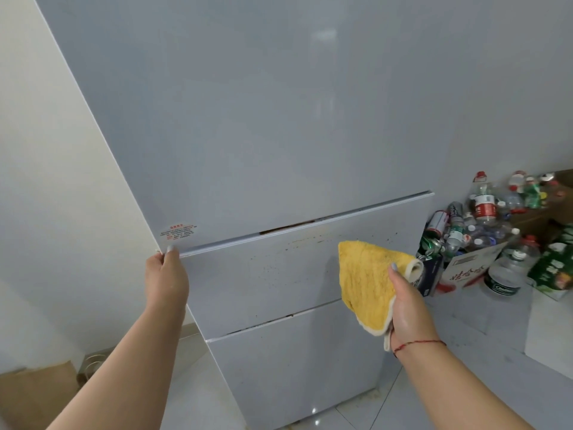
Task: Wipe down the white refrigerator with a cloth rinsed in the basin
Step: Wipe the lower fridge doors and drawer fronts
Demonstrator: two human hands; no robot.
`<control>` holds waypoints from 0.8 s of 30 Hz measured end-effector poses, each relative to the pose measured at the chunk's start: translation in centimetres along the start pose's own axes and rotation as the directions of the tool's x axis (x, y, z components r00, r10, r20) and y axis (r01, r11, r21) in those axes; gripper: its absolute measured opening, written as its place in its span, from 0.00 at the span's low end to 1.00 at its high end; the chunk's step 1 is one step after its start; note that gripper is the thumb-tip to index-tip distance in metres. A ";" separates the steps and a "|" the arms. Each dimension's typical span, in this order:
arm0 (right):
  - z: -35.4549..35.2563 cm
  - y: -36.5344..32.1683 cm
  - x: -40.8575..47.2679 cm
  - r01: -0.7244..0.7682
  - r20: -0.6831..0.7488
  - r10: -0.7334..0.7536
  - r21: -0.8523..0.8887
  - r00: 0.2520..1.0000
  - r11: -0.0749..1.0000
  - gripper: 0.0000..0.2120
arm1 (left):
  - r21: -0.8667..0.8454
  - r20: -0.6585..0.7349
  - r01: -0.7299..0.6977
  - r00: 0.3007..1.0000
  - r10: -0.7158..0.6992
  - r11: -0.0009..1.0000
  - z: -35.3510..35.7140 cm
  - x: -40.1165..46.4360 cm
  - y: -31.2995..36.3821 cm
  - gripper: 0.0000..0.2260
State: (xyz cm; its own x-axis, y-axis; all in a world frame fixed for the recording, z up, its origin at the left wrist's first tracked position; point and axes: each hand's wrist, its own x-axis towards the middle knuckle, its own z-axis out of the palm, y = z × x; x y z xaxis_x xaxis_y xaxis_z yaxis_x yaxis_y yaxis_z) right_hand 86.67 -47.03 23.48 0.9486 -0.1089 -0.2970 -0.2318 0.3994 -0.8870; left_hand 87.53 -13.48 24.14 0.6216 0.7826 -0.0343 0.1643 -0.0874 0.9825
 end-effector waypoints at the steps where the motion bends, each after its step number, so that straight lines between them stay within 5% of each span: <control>1: -0.3 -0.4 0.4 0.014 -0.010 -0.014 -0.016 1.000 1.000 0.18 | 0.017 -0.014 0.003 1.000 -0.003 1.000 0.0 -0.1 0.0 0.24; 9: -3.3 -3.4 3.6 0.165 -0.051 -0.174 -0.149 0.983 0.975 0.17 | 0.181 -0.301 0.028 0.953 0.028 0.983 0.5 -7.0 1.0 0.27; 15: -5.8 -7.8 4.8 0.418 -0.007 -0.445 -0.332 0.895 0.846 0.14 | 0.346 -0.342 -0.042 0.925 0.168 0.937 0.5 -11.0 2.9 0.23; 17: -6.8 -9.5 6.2 0.542 0.066 -0.572 -0.420 0.818 0.727 0.17 | 0.401 -0.346 -0.006 0.925 0.157 0.916 0.8 -12.1 3.0 0.24; 20: -6.7 -11.5 9.7 0.691 0.277 -0.719 -0.618 0.638 0.375 0.20 | 0.418 -0.364 0.038 0.923 0.129 0.908 1.0 -13.2 3.0 0.24; 24: -4.7 -9.9 13.6 0.653 0.499 -0.639 -0.757 0.585 0.007 0.21 | 0.381 -0.394 0.060 0.913 0.104 0.923 1.2 -14.0 3.5 0.22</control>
State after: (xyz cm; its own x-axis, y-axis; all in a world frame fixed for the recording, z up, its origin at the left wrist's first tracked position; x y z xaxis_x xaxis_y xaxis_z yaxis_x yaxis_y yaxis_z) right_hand 100.89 -56.77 26.57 0.8106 0.1353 0.5698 0.4552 -0.7577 -0.4677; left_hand 80.34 -25.49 27.80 0.2825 0.9486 0.1427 0.4803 -0.2687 0.8349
